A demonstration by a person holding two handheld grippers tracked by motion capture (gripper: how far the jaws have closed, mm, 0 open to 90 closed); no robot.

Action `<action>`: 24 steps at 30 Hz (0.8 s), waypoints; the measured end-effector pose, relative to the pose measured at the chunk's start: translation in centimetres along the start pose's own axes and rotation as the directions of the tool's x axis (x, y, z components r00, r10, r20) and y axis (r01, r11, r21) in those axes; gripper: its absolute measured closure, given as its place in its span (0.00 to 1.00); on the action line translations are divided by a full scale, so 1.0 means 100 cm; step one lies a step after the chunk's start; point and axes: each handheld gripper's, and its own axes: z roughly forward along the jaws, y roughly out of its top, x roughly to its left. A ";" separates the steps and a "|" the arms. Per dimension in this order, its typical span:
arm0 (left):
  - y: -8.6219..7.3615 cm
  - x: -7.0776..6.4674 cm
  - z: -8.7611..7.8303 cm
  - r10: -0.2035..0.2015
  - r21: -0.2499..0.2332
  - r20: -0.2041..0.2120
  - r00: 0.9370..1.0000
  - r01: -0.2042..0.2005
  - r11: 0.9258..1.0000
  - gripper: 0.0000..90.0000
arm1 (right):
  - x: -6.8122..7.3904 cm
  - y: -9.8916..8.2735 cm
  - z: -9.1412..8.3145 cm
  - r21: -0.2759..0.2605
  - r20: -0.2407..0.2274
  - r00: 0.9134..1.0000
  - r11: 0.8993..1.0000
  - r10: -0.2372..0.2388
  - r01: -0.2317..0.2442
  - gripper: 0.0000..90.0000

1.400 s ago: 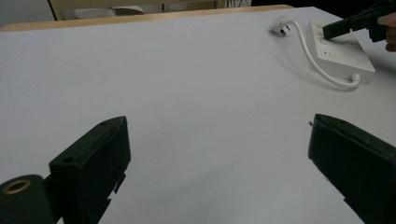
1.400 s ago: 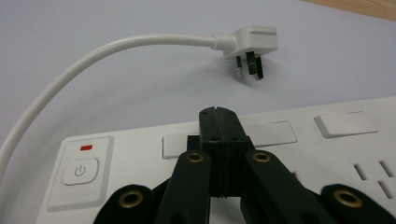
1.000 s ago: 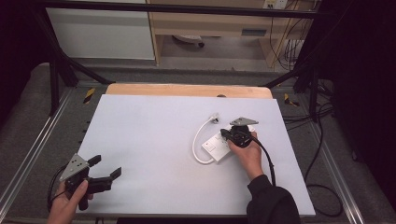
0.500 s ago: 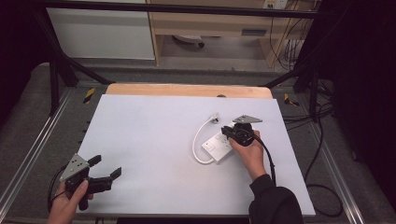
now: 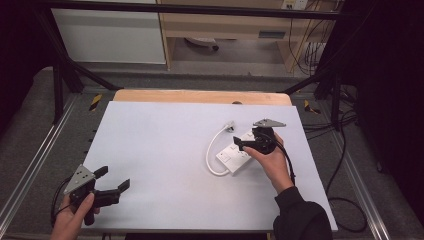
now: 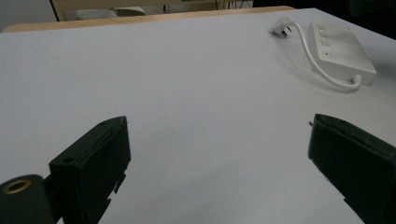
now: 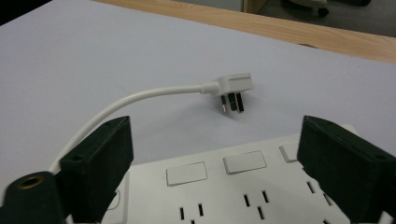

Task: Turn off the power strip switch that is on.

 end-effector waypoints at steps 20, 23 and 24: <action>0.000 0.000 -0.001 0.003 -0.003 -0.005 1.000 -0.003 1.000 0.06 | -0.006 0.009 -0.028 -0.068 0.008 1.000 0.998 0.006 -0.005 0.04; 0.000 0.000 -0.001 -0.001 -0.003 -0.004 1.000 0.001 1.000 0.06 | -0.009 0.009 -0.035 -0.086 0.012 1.000 0.996 0.010 -0.009 0.04; 0.000 0.000 -0.001 -0.001 -0.003 -0.004 1.000 0.001 1.000 0.06 | -0.010 0.009 -0.038 -0.095 0.011 1.000 0.995 0.011 -0.010 0.04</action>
